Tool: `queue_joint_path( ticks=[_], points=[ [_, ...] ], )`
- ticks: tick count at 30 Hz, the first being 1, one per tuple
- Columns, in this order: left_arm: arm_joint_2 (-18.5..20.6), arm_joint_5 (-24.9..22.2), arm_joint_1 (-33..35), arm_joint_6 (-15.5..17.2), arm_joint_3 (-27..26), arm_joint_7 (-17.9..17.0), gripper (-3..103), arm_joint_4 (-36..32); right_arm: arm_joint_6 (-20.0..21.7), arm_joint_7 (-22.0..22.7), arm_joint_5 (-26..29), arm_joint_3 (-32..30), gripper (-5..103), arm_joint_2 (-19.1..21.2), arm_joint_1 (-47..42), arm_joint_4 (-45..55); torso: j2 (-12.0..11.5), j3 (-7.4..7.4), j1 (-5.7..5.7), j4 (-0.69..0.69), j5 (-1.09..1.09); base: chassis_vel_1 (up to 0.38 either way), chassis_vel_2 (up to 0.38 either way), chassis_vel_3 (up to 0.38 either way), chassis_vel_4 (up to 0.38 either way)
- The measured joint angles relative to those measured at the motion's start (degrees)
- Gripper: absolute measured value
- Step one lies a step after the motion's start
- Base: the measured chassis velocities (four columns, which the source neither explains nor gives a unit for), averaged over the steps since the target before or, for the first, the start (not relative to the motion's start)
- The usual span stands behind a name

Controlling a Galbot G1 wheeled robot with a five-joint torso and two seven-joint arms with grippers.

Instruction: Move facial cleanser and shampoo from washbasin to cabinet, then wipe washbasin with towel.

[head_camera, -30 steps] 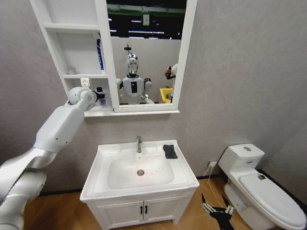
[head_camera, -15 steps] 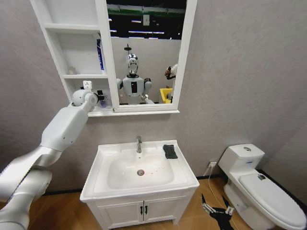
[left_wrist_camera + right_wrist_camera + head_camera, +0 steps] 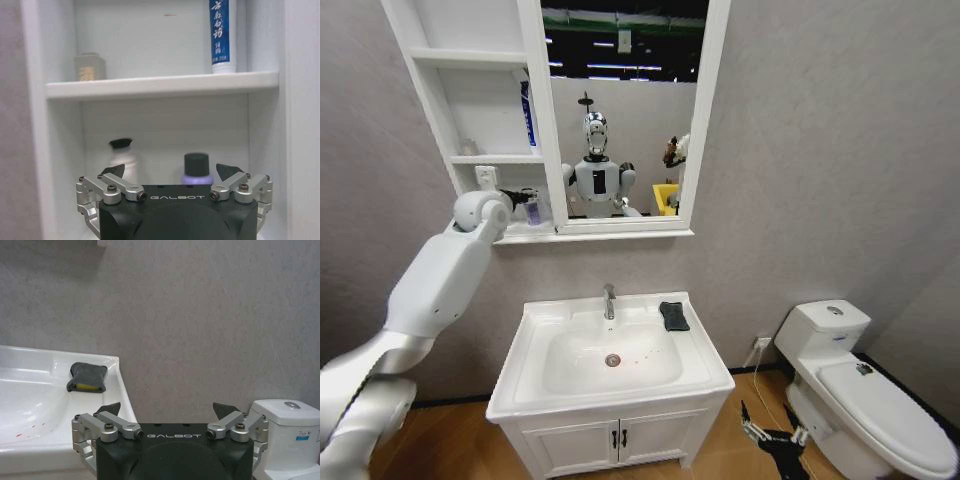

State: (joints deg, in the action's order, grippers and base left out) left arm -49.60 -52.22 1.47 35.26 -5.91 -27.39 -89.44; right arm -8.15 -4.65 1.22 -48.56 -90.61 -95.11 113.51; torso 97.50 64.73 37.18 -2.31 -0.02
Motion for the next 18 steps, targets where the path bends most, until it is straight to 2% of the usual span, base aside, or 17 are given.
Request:
queue_joint_path(
  ticks=[1, 2, 3, 4, 5, 7, 8, 9, 10, 11, 12, 13, 14, 15, 16, 17, 18],
  points=[
    [1.52, -1.25, 2.93, -0.74, -1.22, -2.07, 100, -2.93, 0.13, 0.01, -0.01, 0.00, 100, 0.04, 0.20, 0.25, 0.00, 0.00, 0.00, -0.01, 0.00, 0.000, 0.000, 0.000, 0.000],
    [1.52, -1.25, 2.93, -0.74, -1.22, -2.07, 100, -2.93, 0.13, 0.01, -0.01, 0.00, 100, 0.04, 0.20, 0.25, 0.00, 0.00, 0.00, -0.01, 0.00, 0.000, 0.000, 0.000, 0.000],
    [3.50, -3.22, 8.11, -1.64, -4.16, -4.94, 100, -8.66, 0.57, 0.08, -0.01, -0.01, 100, 0.08, 0.61, 0.81, -0.01, 0.01, 0.00, 0.02, -0.02, 0.000, 0.000, 0.000, 0.000],
    [4.52, -3.84, 11.36, -1.97, -6.67, -6.14, 100, -12.28, 0.93, 0.12, 0.00, 0.00, 100, 0.09, 0.92, 1.19, -0.01, 0.00, 0.00, 0.00, 0.00, 0.000, 0.000, 0.000, 0.000],
    [4.52, -3.84, 11.36, -1.97, -6.67, -6.14, 100, -12.28, 0.93, 0.12, 0.00, 0.00, 100, 0.09, 0.92, 1.19, -0.01, 0.00, 0.00, 0.00, 0.00, 0.000, 0.000, 0.000, 0.000],
    [5.91, -2.45, 20.81, -3.69, -13.41, -7.10, 100, -20.29, 1.74, 0.16, 0.02, 0.07, 100, 0.19, 1.74, 1.78, 0.00, 0.00, -0.01, 0.00, 0.05, 0.000, 0.000, 0.000, 0.000],
    [5.89, -0.19, 26.52, -4.29, -17.12, -6.60, 100, -23.81, 2.12, 0.17, 0.02, 0.15, 100, 0.18, 2.04, 2.24, 0.00, 0.00, -0.01, -0.01, 0.02, 0.000, 0.000, 0.000, 0.000],
    [5.89, -0.19, 26.52, -4.29, -17.12, -6.60, 100, -23.81, 2.12, 0.17, 0.02, 0.15, 100, 0.18, 2.04, 2.24, 0.00, 0.00, -0.01, -0.01, 0.02, 0.000, 0.000, 0.000, 0.000],
    [5.28, 2.24, 31.52, -4.64, -20.28, -5.00, 100, -26.25, 2.56, 0.17, 0.13, 0.26, 100, 0.10, 2.23, 2.79, 0.00, -0.01, 0.00, -0.02, 0.04, 0.000, 0.000, 0.000, 0.000],
    [3.28, 7.18, 39.94, -5.41, -25.64, -1.36, 100, -29.51, 3.13, 0.17, 0.46, 0.39, 100, 0.05, 2.37, 3.60, 0.00, 0.00, 0.00, -0.03, 0.05, 0.000, 0.000, 0.000, 0.000],
    [1.08, 11.72, 46.19, -6.71, -29.44, 1.43, 100, -31.20, 3.67, 0.17, 0.78, 0.47, 100, 0.12, 2.37, 4.30, 0.00, 0.00, 0.00, -0.03, 0.03, 0.000, 0.000, 0.000, 0.000],
    [-2.32, 17.89, 53.75, -9.46, -33.82, 5.37, 100, -32.83, 4.25, 0.17, 1.09, 0.51, 100, 0.31, 2.33, 5.07, 0.00, 0.00, 0.00, -0.01, -0.02, 0.000, 0.000, 0.000, 0.000],
    [-2.32, 17.89, 53.75, -9.46, -33.82, 5.37, 100, -32.83, 4.25, 0.17, 1.09, 0.51, 100, 0.31, 2.33, 5.07, 0.00, 0.00, 0.00, -0.01, -0.02, 0.000, 0.000, 0.000, 0.000],
    [-6.73, 23.75, 61.25, -12.68, -37.41, 9.69, 100, -33.89, 4.93, 0.11, 1.38, 0.62, 100, 0.58, 2.33, 5.89, 0.00, 0.00, 0.00, -0.01, 0.03, 0.000, 0.000, 0.000, 0.000],
    [-10.48, 27.80, 67.23, -15.13, -39.41, 12.95, 100, -34.33, 5.34, 0.06, 1.50, 0.68, 100, 0.79, 2.29, 6.33, 0.00, 0.00, 0.00, 0.03, 0.00, 0.000, 0.000, 0.000, 0.000],
    [-10.48, 27.80, 67.23, -15.13, -39.41, 12.95, 100, -34.33, 5.34, 0.06, 1.50, 0.68, 100, 0.79, 2.29, 6.33, 0.00, 0.00, 0.00, 0.03, 0.00, 0.000, 0.000, 0.000, 0.000],
    [-16.95, 33.48, 75.83, -19.38, -41.57, 17.45, 100, -34.55, 6.07, 0.03, 1.71, 0.96, 100, 1.07, 2.29, 7.15, 0.00, 0.00, -0.01, 0.04, -0.04, 0.000, 0.000, 0.000, 0.000]
  ],
)
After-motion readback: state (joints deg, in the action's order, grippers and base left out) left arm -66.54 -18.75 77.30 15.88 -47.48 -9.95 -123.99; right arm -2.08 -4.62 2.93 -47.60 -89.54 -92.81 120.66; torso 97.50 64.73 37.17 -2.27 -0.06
